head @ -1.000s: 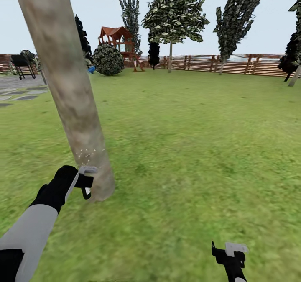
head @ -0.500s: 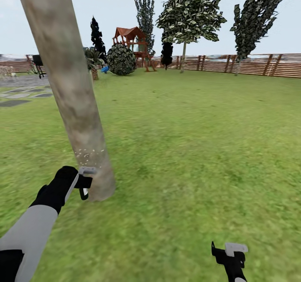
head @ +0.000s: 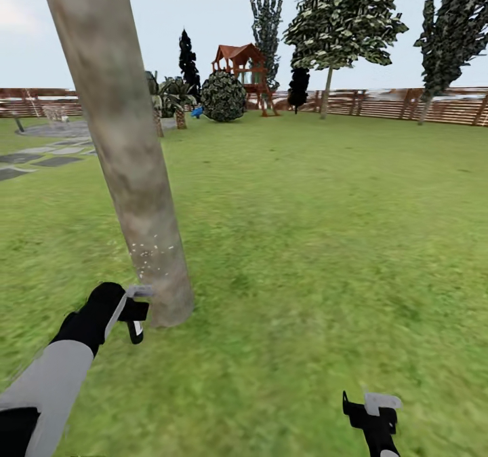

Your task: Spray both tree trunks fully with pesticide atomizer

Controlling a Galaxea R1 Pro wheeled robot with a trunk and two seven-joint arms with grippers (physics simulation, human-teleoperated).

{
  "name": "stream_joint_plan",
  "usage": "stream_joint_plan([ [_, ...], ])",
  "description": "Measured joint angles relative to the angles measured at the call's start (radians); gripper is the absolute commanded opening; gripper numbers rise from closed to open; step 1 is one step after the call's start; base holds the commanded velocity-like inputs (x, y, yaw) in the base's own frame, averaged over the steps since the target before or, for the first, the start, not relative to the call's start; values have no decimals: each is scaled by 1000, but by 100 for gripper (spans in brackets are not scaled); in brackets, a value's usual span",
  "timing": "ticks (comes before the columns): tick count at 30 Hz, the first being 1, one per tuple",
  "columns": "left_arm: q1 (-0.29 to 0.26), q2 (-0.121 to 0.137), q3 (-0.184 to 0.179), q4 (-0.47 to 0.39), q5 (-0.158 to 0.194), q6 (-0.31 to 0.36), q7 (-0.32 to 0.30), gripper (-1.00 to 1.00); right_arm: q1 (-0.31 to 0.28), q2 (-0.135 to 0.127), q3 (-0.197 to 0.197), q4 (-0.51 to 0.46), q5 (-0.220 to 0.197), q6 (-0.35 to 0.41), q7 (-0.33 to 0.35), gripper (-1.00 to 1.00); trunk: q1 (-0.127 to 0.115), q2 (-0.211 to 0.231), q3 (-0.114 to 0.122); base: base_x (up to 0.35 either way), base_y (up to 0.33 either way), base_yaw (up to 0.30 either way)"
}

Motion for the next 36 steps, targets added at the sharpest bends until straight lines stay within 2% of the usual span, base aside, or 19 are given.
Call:
stream_joint_plan([
  [1,0,-15,0,1,-6,-1,0,-100,0,0,0,0,0,0,0,100,0,0,0,161,-238,277],
  [3,0,-23,2,11,-18,-10,0,-100,0,0,0,0,0,0,0,100,0,0,0,161,-238,277],
  [5,10,-3,9,54,-26,-61,0,-100,0,0,0,0,0,0,0,100,0,0,0,118,-250,277],
  [8,32,23,15,79,-22,-98,0,-100,0,0,0,0,0,0,0,100,0,0,0,-77,-247,277],
  [10,45,25,13,87,-16,-106,1,-100,0,0,0,1,0,1,0,100,1,0,0,-71,-94,277],
  [13,49,10,11,85,-11,-107,15,-100,0,0,0,1,0,2,0,100,0,0,0,5,-26,273],
  [14,49,-15,13,77,-3,-109,29,-100,0,0,0,1,0,2,0,100,0,0,0,138,-96,205],
  [16,49,-56,13,73,-7,-132,63,-100,0,0,0,1,0,1,0,100,0,0,0,195,-139,88],
  [18,49,-80,14,72,-10,-161,112,-100,0,0,0,0,0,0,0,100,0,0,0,229,-162,23],
  [19,49,-98,16,72,-11,-172,168,-100,0,0,0,1,0,0,0,100,0,0,0,240,-169,5],
  [20,49,-105,17,72,-10,-176,191,-100,0,0,0,1,0,0,0,100,0,0,0,241,-170,2],
  [27,49,-110,17,82,-6,-180,208,-100,0,-3,0,1,0,0,-2,100,0,0,0,210,-201,0],
  [33,50,-110,18,87,0,-180,203,-100,0,-2,0,0,0,1,-5,100,0,0,0,23,-272,26],
  [36,51,-110,19,87,38,-179,200,-100,0,-1,0,0,-1,0,-6,100,0,0,0,1,-277,230],
])
